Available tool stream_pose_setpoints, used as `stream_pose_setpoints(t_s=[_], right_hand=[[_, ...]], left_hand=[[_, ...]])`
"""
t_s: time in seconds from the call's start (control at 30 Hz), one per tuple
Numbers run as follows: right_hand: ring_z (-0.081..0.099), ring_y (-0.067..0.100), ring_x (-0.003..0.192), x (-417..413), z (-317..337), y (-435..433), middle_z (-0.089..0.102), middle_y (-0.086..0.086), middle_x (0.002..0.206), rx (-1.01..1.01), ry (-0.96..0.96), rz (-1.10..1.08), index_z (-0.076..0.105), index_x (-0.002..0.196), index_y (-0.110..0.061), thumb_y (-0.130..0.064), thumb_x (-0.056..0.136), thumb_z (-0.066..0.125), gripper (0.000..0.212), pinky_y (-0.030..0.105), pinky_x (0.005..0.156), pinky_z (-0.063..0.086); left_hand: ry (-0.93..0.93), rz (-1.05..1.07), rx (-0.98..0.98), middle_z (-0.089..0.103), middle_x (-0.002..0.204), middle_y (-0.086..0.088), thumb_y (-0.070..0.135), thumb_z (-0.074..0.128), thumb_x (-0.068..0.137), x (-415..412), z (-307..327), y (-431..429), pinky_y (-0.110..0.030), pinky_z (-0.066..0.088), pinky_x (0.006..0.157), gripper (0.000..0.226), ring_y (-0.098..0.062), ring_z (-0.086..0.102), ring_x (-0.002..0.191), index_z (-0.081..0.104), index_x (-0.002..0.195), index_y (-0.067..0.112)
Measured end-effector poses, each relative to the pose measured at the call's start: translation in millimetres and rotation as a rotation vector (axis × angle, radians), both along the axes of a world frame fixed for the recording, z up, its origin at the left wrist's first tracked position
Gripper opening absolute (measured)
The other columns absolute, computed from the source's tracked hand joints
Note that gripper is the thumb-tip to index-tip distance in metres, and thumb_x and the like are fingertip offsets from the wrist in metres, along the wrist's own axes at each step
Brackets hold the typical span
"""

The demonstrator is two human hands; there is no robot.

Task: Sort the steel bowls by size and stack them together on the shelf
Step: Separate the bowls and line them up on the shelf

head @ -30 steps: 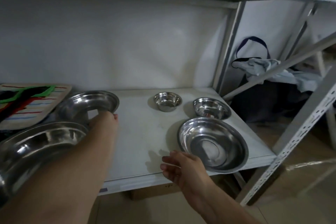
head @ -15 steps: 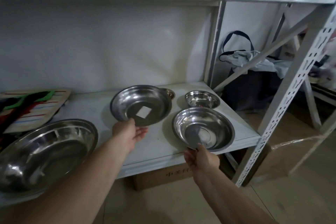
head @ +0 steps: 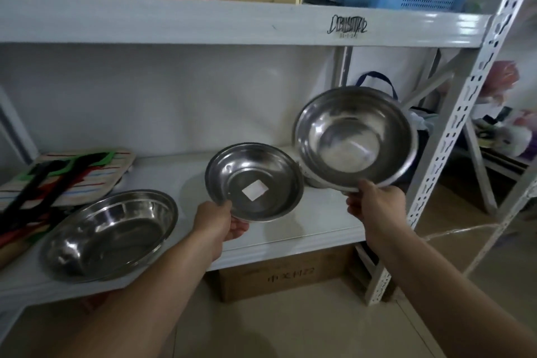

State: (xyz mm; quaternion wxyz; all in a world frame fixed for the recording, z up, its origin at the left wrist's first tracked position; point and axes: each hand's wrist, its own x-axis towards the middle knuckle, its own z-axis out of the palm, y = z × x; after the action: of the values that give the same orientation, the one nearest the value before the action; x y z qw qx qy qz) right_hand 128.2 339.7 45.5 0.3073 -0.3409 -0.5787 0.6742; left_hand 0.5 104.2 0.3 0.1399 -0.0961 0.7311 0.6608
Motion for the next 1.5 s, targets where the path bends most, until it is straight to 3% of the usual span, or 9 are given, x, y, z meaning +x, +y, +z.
stream_pose_setpoints(t_s=[0.17, 0.37, 0.53, 0.67, 0.77, 0.83, 0.97, 1.3, 1.5], right_hand=[[0.065, 0.011, 0.046, -11, 18, -24, 0.07, 0.003, 0.053, 0.074, -0.062, 0.355, 0.069, 0.094, 0.001, -0.013, 0.101, 0.061, 0.017, 0.023, 0.047, 0.053], [0.064, 0.013, 0.044, -23, 3, -45, 0.068, 0.008, 0.053, 0.18, -0.213, 0.406, 0.073, 0.092, 0.003, -0.011, 0.099, 0.063, 0.018, 0.023, 0.045, 0.053], [0.073, 0.018, 0.062, -26, -23, -41, 0.073, 0.01, 0.086, 0.477, -0.393, 0.284, 0.058, 0.093, -0.01, -0.027, 0.094, 0.07, 0.02, 0.03, 0.05, 0.058], [0.079, 0.026, 0.064, -37, -40, -42, 0.077, 0.022, 0.088, 0.219, -0.339, 0.429, 0.068, 0.099, 0.004, -0.006, 0.092, 0.069, 0.011, 0.036, 0.062, 0.067], [0.077, 0.024, 0.063, -50, -51, -50, 0.077, 0.022, 0.085, 0.234, -0.298, 0.409, 0.071, 0.096, 0.0, -0.003, 0.092, 0.07, 0.005, 0.028, 0.055, 0.063], [0.075, 0.029, 0.065, -61, -58, -57, 0.077, 0.026, 0.083, 0.255, -0.292, 0.376, 0.072, 0.089, 0.001, -0.001, 0.09, 0.07, 0.003, 0.04, 0.063, 0.067], [0.07, 0.033, 0.062, -84, -76, -72, 0.074, 0.028, 0.078, 0.242, -0.329, 0.366, 0.07, 0.084, 0.01, 0.001, 0.088, 0.069, 0.01, 0.055, 0.075, 0.064], [0.067, 0.025, 0.054, -119, -109, -98, 0.072, 0.015, 0.068, 0.257, -0.379, 0.344, 0.07, 0.089, -0.001, -0.006, 0.089, 0.066, 0.006, 0.047, 0.074, 0.066], [0.066, 0.026, 0.055, -130, -100, -87, 0.069, 0.015, 0.072, 0.143, -0.331, 0.342, 0.069, 0.085, 0.002, -0.01, 0.09, 0.061, 0.015, 0.045, 0.073, 0.066]], left_hand=[[0.027, -0.056, 0.004, 0.077, 0.057, -0.009, 0.017, 0.051, 0.106, 14, 6, -4, -0.028, 0.058, 0.05, 0.026, -0.019, 0.075, 0.053, 0.07, 0.101, -0.001], [0.015, -0.093, 0.066, 0.078, 0.064, -0.014, 0.013, 0.046, 0.105, 29, 1, -15, -0.024, 0.056, 0.045, 0.032, -0.018, 0.074, 0.049, 0.072, 0.099, -0.005], [0.036, -0.128, 0.095, 0.079, 0.066, -0.013, 0.015, 0.05, 0.103, 31, -6, -33, -0.026, 0.058, 0.049, 0.036, -0.019, 0.074, 0.055, 0.074, 0.081, -0.002], [0.024, -0.145, 0.118, 0.078, 0.066, -0.013, 0.018, 0.05, 0.105, 29, -18, -42, -0.026, 0.058, 0.053, 0.037, -0.019, 0.073, 0.055, 0.075, 0.086, -0.002], [0.002, -0.038, 0.231, 0.075, 0.062, -0.011, 0.032, 0.041, 0.108, 25, -30, -46, -0.031, 0.06, 0.054, 0.039, -0.023, 0.072, 0.056, 0.07, 0.1, 0.007], [-0.014, 0.035, 0.311, 0.073, 0.055, -0.008, 0.04, 0.038, 0.109, 21, -39, -47, -0.032, 0.061, 0.053, 0.037, -0.021, 0.072, 0.053, 0.065, 0.099, 0.016], [0.015, 0.048, 0.288, 0.065, 0.052, -0.002, 0.02, 0.051, 0.106, 11, -63, -54, -0.032, 0.061, 0.053, 0.021, -0.012, 0.063, 0.045, 0.067, 0.099, 0.009], [-0.023, 0.075, 0.204, 0.059, 0.07, -0.01, 0.016, 0.053, 0.105, -27, -88, -72, -0.033, 0.061, 0.055, 0.016, -0.014, 0.058, 0.05, 0.066, 0.099, 0.009], [-0.212, 0.294, 0.419, 0.068, 0.082, -0.014, 0.055, 0.06, 0.096, -37, -68, -74, -0.039, 0.061, 0.054, 0.04, -0.025, 0.062, 0.065, 0.059, 0.098, 0.015]])
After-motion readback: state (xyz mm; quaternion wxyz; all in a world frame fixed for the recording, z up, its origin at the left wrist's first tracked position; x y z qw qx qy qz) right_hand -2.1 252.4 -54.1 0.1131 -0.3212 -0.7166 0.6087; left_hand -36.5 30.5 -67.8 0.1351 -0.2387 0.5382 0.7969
